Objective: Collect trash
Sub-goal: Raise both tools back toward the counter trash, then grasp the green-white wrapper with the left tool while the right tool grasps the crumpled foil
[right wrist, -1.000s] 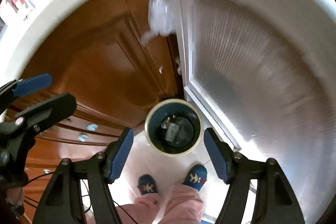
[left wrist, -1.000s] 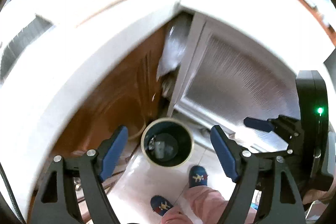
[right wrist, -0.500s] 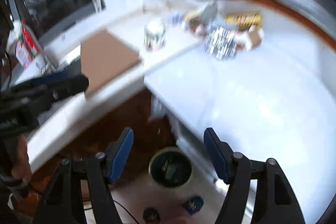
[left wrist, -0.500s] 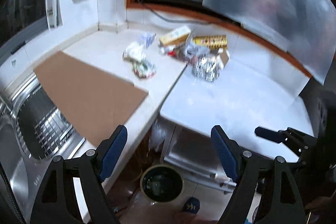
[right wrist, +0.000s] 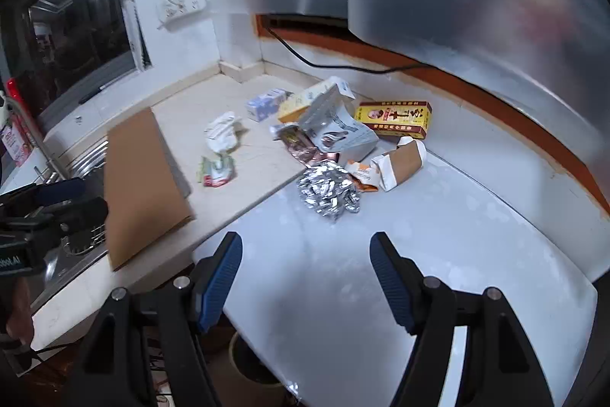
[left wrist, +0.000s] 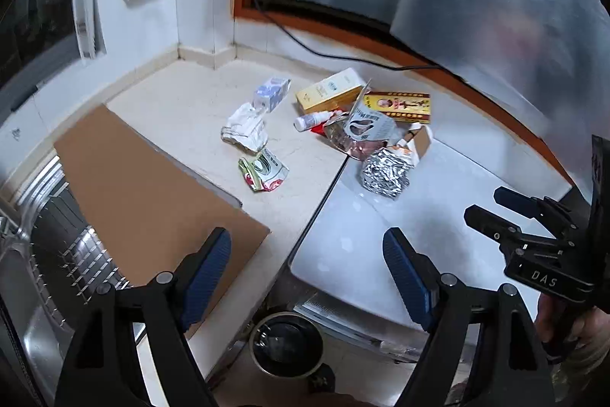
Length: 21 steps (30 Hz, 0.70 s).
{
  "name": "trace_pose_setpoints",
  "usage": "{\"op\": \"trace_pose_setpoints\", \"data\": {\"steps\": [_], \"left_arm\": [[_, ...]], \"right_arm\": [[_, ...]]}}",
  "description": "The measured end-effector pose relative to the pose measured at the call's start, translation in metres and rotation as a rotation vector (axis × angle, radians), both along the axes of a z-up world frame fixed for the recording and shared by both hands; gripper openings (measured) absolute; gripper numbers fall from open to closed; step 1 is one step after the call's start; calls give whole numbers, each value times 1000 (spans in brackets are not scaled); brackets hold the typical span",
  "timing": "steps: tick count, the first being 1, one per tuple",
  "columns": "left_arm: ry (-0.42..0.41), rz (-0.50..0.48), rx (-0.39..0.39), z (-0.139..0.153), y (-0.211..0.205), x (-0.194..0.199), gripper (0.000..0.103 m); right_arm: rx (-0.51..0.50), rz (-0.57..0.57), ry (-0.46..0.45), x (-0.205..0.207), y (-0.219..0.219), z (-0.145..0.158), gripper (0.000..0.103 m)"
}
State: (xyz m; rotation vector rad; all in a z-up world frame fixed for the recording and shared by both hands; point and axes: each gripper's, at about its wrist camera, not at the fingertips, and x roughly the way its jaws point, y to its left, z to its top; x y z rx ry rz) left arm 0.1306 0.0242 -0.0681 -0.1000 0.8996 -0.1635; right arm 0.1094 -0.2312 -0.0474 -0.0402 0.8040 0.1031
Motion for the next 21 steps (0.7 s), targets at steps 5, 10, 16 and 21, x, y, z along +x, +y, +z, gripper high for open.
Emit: {"op": "trace_pose_setpoints", "data": {"steps": [5,10,16,21], "left_arm": [[73,33,-6,-26,1,51,80],[135,74,-1,-57,5,100,80],[221,129,-58,-94,14,141,80],[276,185,-101,-118,19,166,80]], "right_arm": [[59,20,60,52,-29,-20,70],[110,25,136,100,-47,-46,70],[124,84,199,138,-48,-74,70],[109,135,215,153,-39,-89,70]]}}
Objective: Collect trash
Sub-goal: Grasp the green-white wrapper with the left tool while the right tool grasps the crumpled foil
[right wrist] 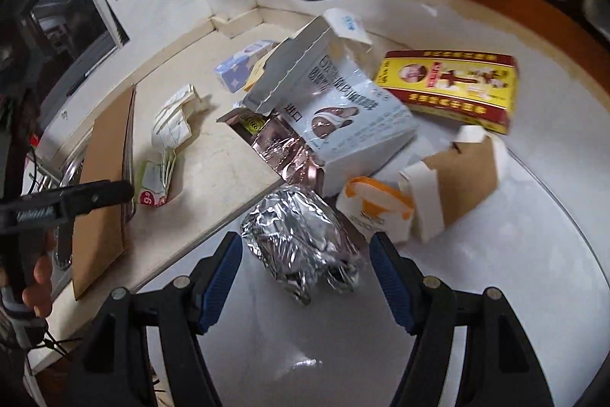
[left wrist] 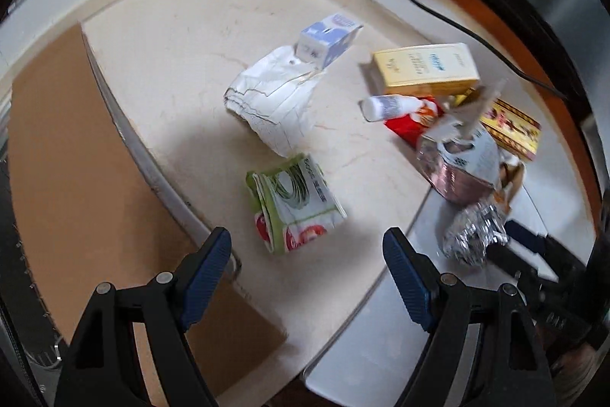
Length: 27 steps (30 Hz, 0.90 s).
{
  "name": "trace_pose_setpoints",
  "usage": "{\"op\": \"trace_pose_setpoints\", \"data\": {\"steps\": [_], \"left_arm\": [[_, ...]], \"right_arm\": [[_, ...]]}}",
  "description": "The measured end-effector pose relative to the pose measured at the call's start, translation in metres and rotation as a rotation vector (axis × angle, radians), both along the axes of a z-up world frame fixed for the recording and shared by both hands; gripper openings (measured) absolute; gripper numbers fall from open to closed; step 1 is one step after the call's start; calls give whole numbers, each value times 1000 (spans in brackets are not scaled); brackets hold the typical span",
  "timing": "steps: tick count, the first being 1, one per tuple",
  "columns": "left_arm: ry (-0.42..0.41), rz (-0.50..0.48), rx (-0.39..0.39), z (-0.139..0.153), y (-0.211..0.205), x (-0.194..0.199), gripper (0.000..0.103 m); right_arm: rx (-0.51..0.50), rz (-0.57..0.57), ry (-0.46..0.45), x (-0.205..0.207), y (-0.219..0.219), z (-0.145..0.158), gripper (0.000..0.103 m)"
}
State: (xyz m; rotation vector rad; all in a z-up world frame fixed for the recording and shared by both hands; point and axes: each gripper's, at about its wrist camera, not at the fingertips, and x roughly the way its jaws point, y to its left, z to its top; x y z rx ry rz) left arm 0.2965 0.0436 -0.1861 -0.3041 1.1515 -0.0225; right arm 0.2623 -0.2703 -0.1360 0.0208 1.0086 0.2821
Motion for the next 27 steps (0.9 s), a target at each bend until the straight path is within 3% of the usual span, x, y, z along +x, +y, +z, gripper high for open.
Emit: {"op": "trace_pose_setpoints", "data": {"steps": [5,13,19,24,27], "left_arm": [[39,54,-33,-14,1,19,80],[88,90,-1,-29,-13,39,79],[100,112,20,-32,-17,48,66],[96,114,46,-31,-19,48,44],[94,106,56,-30,-21,46,37]], "right_arm": [[-34,56,-8,5,12,-7,70],[-54,79,-6,6,17,-8,70],[-58,87,8,5,15,-10,70],[-90,108,-2,5,21,-13,70],[-117,118,-13,5,25,-14,70]]}}
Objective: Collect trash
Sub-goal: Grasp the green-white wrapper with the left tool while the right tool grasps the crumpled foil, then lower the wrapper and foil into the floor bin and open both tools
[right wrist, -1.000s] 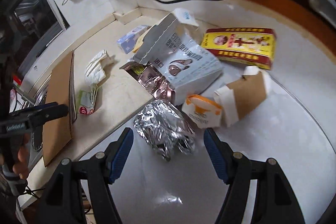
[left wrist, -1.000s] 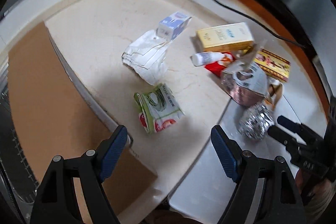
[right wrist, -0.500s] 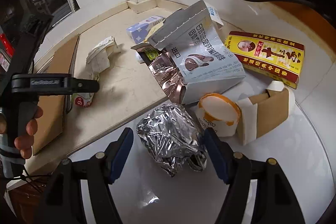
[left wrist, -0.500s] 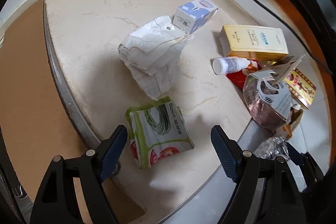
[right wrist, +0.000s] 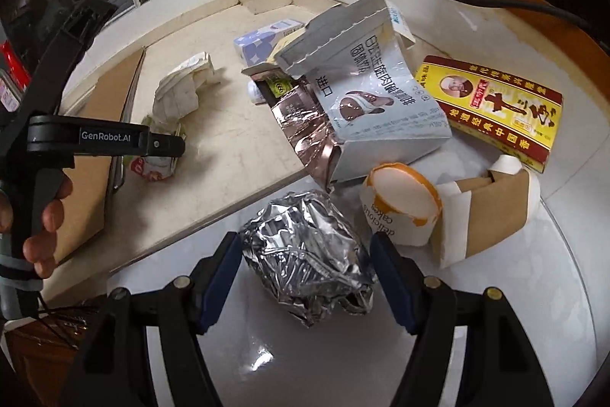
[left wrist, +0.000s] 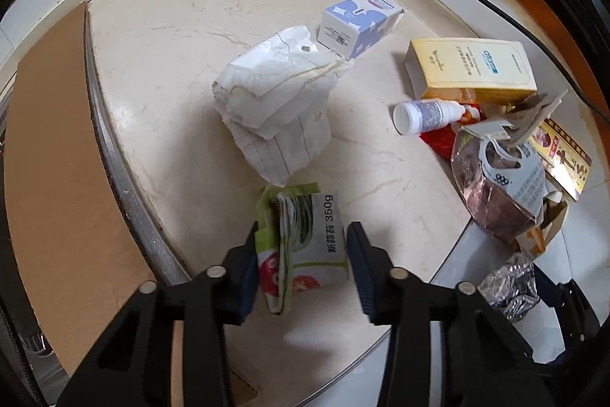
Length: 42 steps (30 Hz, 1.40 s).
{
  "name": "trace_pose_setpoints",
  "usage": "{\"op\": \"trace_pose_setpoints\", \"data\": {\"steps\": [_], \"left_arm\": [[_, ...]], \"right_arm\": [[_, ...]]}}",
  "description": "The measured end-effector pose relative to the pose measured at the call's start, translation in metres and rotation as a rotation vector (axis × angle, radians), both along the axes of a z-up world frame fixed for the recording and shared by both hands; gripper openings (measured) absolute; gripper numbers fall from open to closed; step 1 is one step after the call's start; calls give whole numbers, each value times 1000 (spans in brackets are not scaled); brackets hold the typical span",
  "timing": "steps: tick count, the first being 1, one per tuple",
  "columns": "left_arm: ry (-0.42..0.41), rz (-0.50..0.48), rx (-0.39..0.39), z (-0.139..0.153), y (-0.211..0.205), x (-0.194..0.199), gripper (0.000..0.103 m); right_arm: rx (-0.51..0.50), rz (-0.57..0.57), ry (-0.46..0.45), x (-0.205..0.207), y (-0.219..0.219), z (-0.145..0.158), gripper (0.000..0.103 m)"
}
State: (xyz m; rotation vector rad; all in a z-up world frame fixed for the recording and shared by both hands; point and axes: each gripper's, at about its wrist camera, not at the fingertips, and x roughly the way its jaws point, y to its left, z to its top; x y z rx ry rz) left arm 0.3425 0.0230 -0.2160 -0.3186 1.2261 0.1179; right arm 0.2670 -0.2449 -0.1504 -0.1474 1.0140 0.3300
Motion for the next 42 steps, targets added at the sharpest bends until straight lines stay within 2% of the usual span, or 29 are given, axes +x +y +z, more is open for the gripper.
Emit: {"op": "trace_pose_setpoints", "data": {"steps": [3,6,9,11,13,19,23,32,42], "left_arm": [[-18,-1,-22,0,1,-4,29],[-43,-3,-27,4,1,-11,24],[-61,-13,-41,9,2,-22,23],[-76,-25,-53,13,4,-31,23],[-87,-30,-56,18,6,-40,23],[-131,-46,-77,33,13,-61,23],[-151,-62,-85,45,17,-77,23],[-215,-176,-105,71,15,-131,23],[-262,-336,-100,92,23,-203,23]], "right_arm": [[-9,1,-8,0,2,0,70],[-9,-8,-16,-1,0,0,64],[4,-21,-17,-3,-2,0,62],[16,-27,-25,-7,-5,1,57],[33,-22,-8,-10,-6,1,57],[30,-3,-40,-26,3,2,56],[77,-25,-55,-37,2,8,56],[158,-112,-87,-74,4,29,56],[218,-254,-86,-151,33,40,56]]}}
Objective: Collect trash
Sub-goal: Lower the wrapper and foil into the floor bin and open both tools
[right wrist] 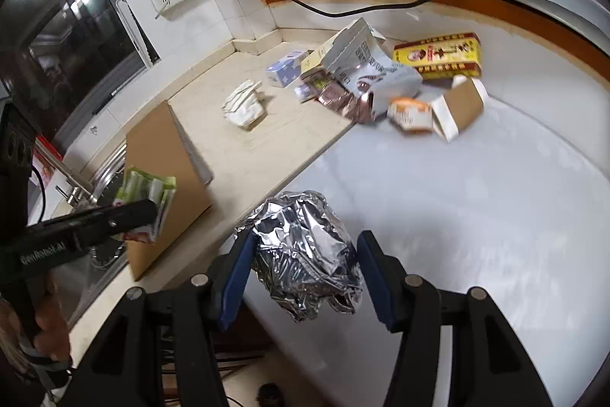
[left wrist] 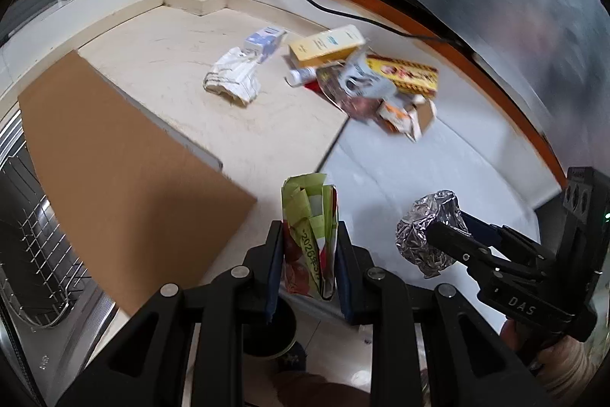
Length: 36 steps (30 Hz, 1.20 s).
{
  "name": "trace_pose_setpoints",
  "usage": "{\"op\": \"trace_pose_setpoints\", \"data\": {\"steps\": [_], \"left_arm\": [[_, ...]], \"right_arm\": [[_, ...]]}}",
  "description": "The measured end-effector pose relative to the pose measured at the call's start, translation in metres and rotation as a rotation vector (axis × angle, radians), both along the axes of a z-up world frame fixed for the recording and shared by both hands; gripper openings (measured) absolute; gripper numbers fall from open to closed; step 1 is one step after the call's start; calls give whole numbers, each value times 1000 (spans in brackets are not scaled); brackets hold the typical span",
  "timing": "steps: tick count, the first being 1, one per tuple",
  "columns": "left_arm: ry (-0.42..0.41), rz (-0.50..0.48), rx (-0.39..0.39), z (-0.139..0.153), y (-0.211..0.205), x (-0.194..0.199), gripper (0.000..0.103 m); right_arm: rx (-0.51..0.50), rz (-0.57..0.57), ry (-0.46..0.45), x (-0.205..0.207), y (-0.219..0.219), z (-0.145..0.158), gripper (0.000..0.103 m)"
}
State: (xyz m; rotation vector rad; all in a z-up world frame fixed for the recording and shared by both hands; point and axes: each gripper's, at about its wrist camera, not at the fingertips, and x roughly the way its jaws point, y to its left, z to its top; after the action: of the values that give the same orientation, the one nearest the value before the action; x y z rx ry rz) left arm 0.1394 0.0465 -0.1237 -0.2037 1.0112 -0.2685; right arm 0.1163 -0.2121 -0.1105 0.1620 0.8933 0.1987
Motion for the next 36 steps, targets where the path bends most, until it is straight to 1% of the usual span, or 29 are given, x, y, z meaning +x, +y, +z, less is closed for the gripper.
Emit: {"op": "trace_pose_setpoints", "data": {"steps": [4,8,10,14,17,19,21,22,23,27,29,31,34,36], "left_arm": [[9,-55,-13,-3,9,-25,23],[20,-115,-7,-10,12,-49,23],[26,-147,12,-15,11,-61,23],[44,-186,43,-32,7,-83,23],[59,-180,57,-51,3,-95,23],[64,-166,62,-65,1,-101,23],[74,-155,61,-82,-2,-104,23],[85,-154,63,-96,-5,-106,23],[92,-156,67,-104,-7,-105,23],[104,-169,126,-158,-16,-107,23],[116,-171,138,-182,-18,-105,23],[137,-171,141,-212,-16,-101,24],[147,-171,162,-243,-13,-93,27],[151,-172,178,-260,-12,-86,31]], "right_arm": [[23,-47,-10,-39,20,4,56],[37,-109,-13,-77,39,1,56],[38,-131,-5,-91,47,-3,56],[46,-144,24,-115,61,-21,56],[32,-123,41,-124,68,-40,56],[21,-104,53,-127,69,-57,56],[15,-90,73,-128,67,-80,56],[9,-84,82,-128,67,-92,56],[-1,-78,93,-126,66,-108,56],[-4,-79,141,-119,61,-165,56],[-3,-84,161,-112,59,-195,56],[1,-82,172,-104,57,-225,56],[-11,-81,176,-94,58,-259,56],[2,-81,183,-85,57,-282,57]]}}
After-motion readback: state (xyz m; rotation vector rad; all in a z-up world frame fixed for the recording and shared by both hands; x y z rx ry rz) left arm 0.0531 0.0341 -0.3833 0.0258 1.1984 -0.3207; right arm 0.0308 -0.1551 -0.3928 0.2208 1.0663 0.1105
